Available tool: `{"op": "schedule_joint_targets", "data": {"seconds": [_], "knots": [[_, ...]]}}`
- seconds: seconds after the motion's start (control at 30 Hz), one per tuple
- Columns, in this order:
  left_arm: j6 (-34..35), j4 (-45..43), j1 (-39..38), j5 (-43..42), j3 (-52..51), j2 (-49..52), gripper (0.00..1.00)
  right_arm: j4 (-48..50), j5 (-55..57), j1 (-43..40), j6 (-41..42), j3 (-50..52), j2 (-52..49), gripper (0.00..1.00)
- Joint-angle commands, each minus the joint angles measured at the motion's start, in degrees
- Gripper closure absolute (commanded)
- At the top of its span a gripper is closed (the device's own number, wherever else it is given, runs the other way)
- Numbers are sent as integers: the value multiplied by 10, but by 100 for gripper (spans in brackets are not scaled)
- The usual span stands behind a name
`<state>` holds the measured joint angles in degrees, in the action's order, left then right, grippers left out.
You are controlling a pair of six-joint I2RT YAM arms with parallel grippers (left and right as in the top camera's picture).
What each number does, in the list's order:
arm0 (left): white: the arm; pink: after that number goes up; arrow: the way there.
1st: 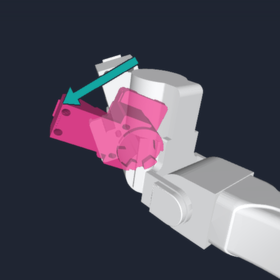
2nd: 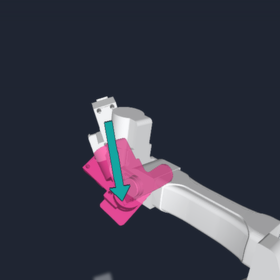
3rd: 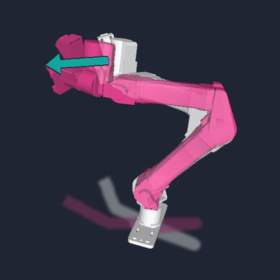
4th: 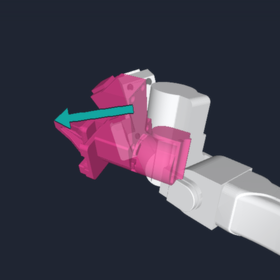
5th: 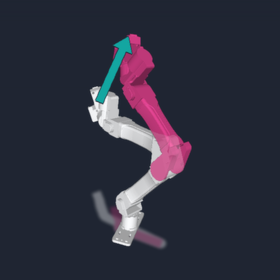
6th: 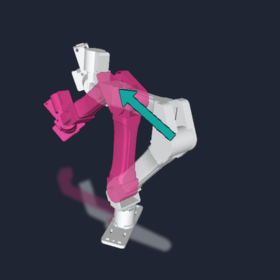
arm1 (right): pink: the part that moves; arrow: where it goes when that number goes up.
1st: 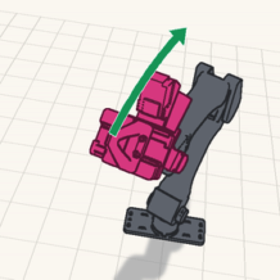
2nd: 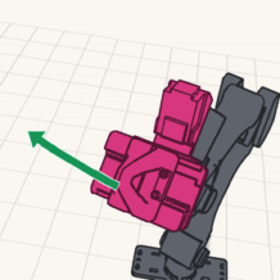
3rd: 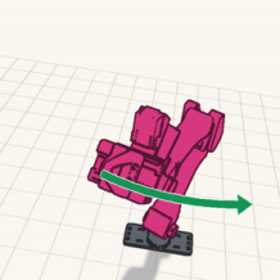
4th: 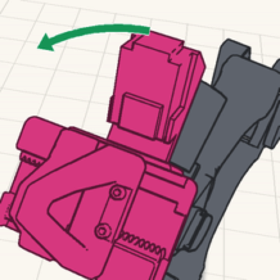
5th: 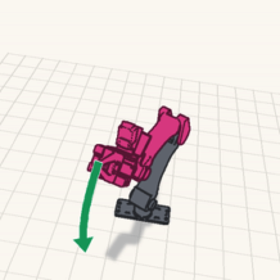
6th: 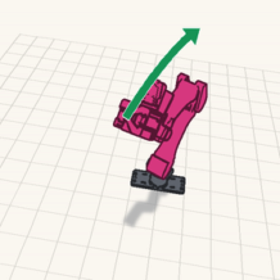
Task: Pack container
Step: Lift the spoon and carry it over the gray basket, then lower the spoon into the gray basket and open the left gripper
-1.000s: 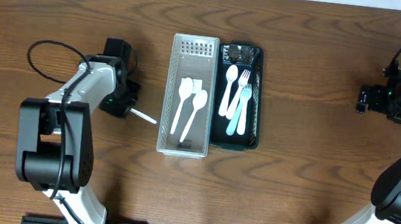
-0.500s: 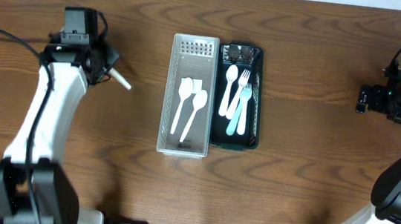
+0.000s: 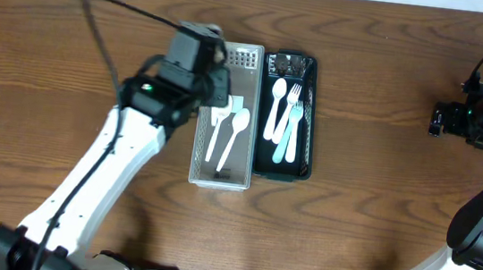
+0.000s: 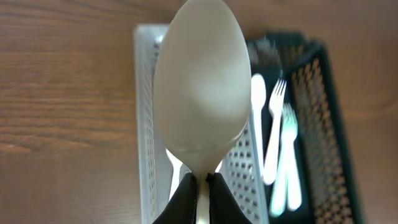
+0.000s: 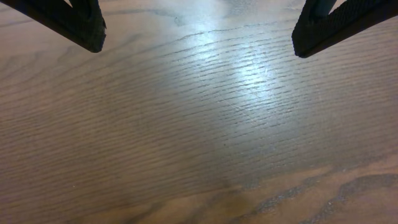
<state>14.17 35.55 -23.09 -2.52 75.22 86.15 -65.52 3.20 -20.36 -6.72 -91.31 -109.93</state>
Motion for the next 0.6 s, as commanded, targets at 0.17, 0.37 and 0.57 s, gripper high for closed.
{"op": "schedule_joint_targets", "data": {"seconds": [0.17, 0.37, 0.57], "knots": [[-58, 6, -5, 21, -1, 66, 94, 0, -2, -2, -7, 0, 1, 1], [-58, 6, -5, 21, -1, 90, 58, 0, -2, -2, -7, 0, 1, 1], [-58, -25, -5, 21, 0, 80, 8, 0, -2, -2, -6, 0, 1, 1]]}}
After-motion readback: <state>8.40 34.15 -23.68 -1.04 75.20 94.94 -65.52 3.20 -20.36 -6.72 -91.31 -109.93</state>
